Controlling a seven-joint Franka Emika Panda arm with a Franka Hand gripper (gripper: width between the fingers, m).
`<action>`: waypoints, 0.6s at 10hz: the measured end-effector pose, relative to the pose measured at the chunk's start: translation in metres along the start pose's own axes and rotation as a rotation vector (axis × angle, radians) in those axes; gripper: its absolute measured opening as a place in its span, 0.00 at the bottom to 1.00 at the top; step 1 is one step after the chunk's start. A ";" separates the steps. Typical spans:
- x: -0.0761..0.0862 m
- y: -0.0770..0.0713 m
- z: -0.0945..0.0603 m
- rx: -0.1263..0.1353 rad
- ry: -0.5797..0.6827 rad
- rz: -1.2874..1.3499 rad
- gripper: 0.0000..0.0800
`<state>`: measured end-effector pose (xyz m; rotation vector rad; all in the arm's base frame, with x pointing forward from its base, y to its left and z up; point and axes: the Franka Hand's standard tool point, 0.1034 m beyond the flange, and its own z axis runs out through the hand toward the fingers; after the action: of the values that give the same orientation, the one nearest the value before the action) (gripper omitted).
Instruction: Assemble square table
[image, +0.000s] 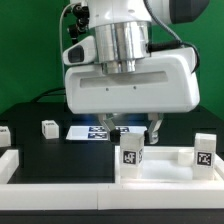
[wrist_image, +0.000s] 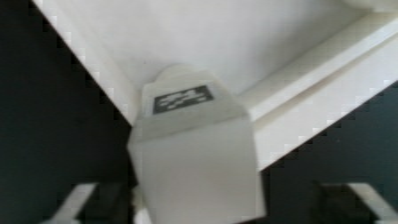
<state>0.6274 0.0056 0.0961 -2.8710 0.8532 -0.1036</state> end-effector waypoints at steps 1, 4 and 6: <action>-0.003 -0.010 -0.007 0.006 0.006 -0.015 0.74; -0.015 -0.021 -0.010 0.010 0.004 -0.001 0.81; -0.015 -0.021 -0.010 0.009 0.003 -0.001 0.81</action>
Offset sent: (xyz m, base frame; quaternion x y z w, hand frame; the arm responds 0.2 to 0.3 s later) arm 0.0000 0.0000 0.0000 0.0000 0.0000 0.0000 1.0000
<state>0.6251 0.0297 0.1087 -2.8636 0.8493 -0.1118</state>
